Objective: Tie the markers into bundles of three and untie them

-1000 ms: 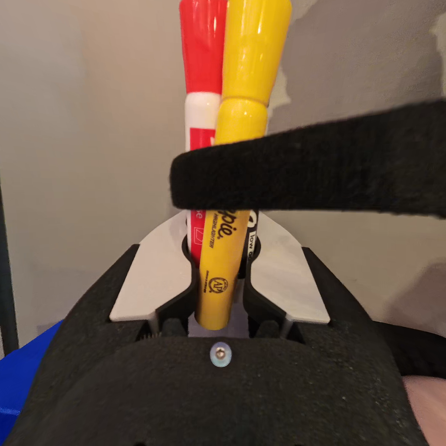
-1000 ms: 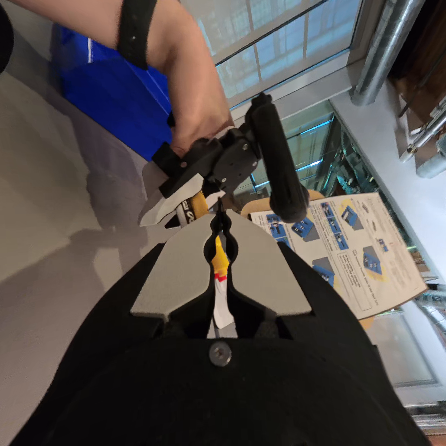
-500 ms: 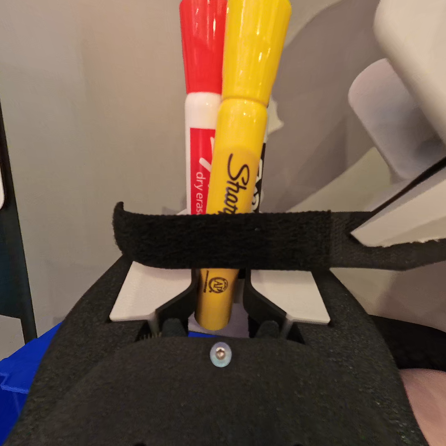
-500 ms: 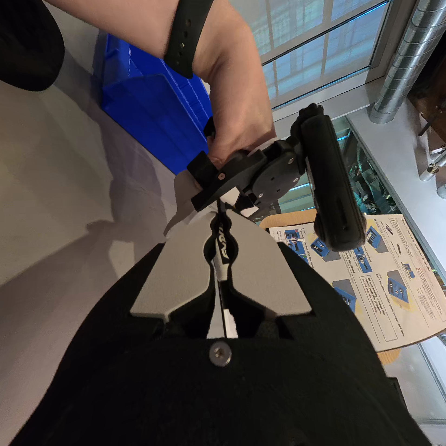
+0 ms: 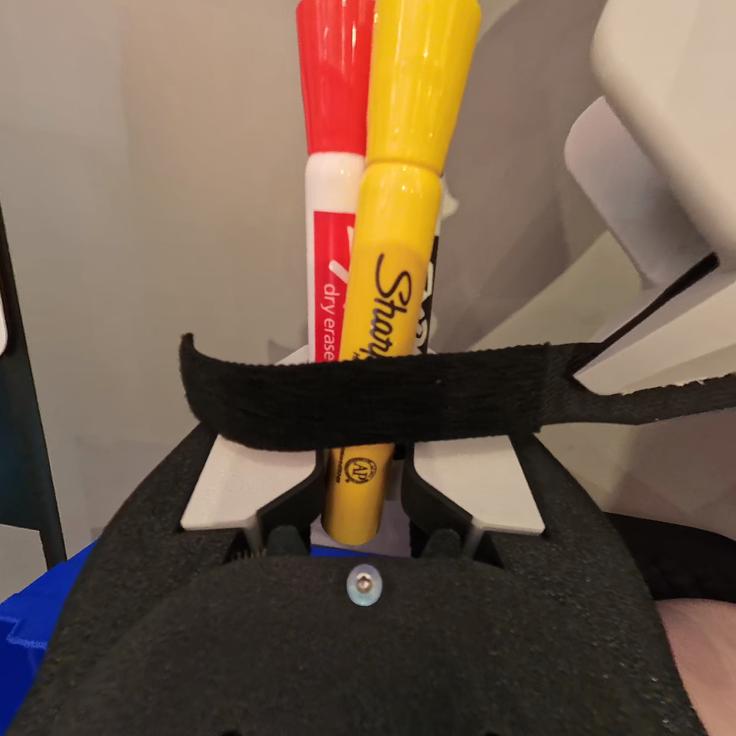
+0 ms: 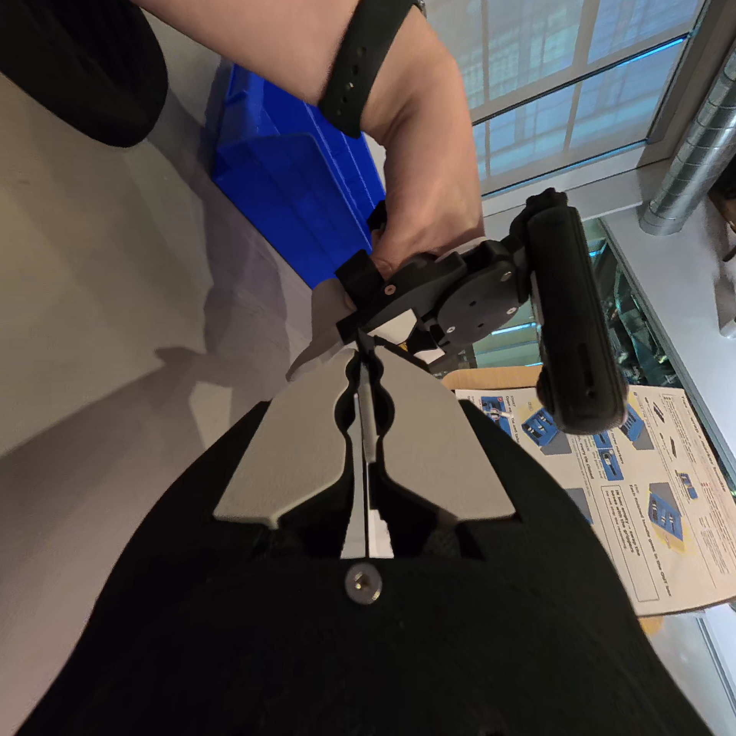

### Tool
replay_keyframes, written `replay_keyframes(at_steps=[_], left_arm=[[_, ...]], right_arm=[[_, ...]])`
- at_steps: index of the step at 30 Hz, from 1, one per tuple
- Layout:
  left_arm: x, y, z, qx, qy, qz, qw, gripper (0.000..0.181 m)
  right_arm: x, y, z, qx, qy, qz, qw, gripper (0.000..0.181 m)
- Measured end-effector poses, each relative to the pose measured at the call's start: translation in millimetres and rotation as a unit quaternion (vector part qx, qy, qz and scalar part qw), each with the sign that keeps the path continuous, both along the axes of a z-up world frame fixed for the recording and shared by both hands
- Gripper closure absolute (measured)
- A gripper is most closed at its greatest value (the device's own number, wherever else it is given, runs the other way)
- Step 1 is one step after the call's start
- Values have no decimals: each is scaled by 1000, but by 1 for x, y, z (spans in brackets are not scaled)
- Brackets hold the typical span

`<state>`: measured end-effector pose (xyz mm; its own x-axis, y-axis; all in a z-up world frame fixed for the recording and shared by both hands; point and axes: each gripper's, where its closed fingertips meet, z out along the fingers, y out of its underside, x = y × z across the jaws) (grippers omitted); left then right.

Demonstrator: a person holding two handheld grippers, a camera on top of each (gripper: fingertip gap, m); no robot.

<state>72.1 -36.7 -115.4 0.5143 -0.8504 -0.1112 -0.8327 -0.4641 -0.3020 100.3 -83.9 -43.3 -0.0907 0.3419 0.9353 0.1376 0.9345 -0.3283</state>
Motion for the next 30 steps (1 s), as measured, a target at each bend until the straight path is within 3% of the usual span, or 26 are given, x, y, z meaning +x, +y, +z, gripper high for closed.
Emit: replay_keyframes(at_steps=[7, 30], left_arm=[[-1, -3, 2, -2, 3, 2, 1000, 139], [2, -7, 3, -8, 0, -1, 1000, 138]], right_arm=[[4, -3, -5, 14, -13, 3, 1000, 172], [4, -13, -20, -53, -77, 25, 995, 145]])
